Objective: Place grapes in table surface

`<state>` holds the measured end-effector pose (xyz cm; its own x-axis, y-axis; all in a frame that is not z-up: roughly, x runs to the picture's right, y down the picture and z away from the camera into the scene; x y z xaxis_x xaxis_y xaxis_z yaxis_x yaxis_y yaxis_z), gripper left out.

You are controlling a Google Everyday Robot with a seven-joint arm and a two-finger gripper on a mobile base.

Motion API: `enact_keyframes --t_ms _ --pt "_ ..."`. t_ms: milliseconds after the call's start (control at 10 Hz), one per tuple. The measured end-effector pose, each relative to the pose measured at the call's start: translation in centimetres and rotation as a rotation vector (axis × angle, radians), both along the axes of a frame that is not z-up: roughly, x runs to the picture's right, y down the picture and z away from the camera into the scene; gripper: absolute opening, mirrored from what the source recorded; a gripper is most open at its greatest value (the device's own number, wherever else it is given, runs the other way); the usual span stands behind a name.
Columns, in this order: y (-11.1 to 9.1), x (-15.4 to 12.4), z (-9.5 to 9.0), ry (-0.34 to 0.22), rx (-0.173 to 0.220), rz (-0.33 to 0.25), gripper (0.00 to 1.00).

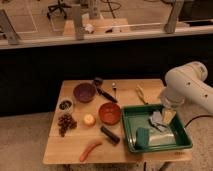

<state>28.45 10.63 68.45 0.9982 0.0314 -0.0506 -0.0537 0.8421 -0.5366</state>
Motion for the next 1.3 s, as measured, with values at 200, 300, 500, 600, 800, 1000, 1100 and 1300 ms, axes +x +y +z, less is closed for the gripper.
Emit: enact_keyframes --t_ms 200,300,500,600,800,1000,1100,1300 --pt "0.0 0.0 0.0 0.0 0.0 0.0 0.8" --pt "0.0 0.0 0.0 0.0 0.0 0.0 0.8" --pt "0.0 0.0 0.0 0.0 0.0 0.0 0.8" --pt "0.0 0.0 0.0 0.0 0.0 0.0 0.8" --pt "0.0 0.0 0.0 -0.001 0.001 0.0 0.8" --pt "-0.5 -1.1 -0.2 -0.035 0.019 -0.035 0.8" --pt "-0.8 -2.4 -0.5 -0.068 0.036 -0.07 0.8" --pt "-1.1 -7.1 -1.5 -0.153 0.077 -0.163 0.8"
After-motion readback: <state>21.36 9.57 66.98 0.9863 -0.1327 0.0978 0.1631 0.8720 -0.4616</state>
